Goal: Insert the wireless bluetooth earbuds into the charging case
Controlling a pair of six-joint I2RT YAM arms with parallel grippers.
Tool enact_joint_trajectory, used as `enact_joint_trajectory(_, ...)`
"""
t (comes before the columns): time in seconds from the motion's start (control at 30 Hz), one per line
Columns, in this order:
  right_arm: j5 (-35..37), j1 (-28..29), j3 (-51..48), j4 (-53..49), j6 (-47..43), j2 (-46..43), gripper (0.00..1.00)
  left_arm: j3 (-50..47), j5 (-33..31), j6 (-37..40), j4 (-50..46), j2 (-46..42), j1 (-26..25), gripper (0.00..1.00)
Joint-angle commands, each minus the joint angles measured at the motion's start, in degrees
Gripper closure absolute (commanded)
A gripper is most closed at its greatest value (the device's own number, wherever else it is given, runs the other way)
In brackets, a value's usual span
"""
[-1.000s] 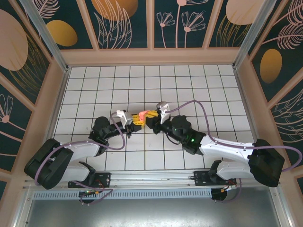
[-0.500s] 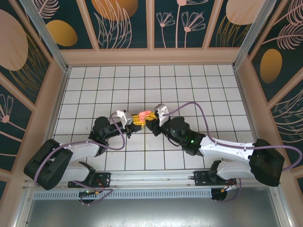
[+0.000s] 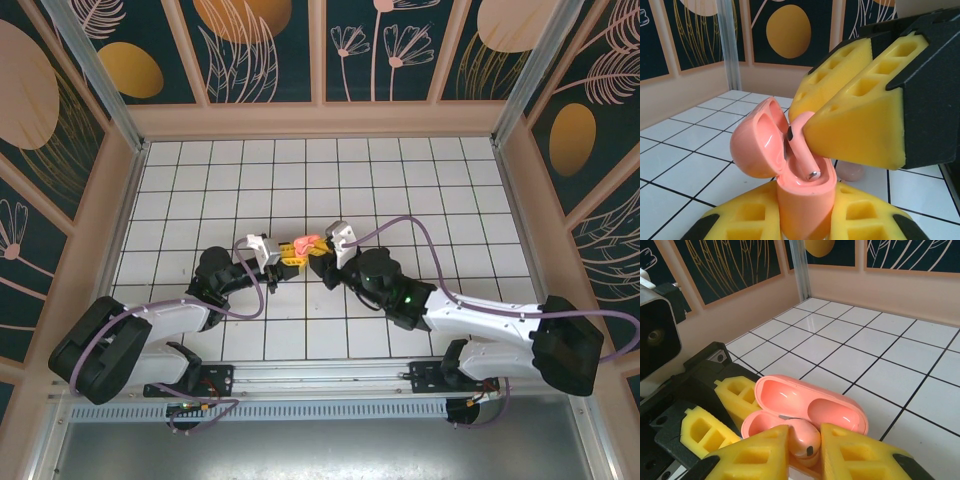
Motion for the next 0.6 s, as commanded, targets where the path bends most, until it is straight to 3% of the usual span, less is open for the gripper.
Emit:
enact_joint_trajectory(0.0,1.4,0.6,1.0,-1.7,-1.7,-2.4,0.79,1.1,-0.2,1.0,1.0,-1.0,-0.2,0.84)
enact_joint_trajectory(0.33,-0.1,-0.1,1.8,-5.6,-3.5,-5.4,0.8,0.8,-2.4,1.2,-1.4,-0.8,-0.2,0.85)
enact_joint_trajectory(0.57,-3.9,-3.1,5.3,-20.6,-5.6,-7.7,0.8,-0.9,-6.7,0.3,-5.7,-2.1,-0.2,0.85)
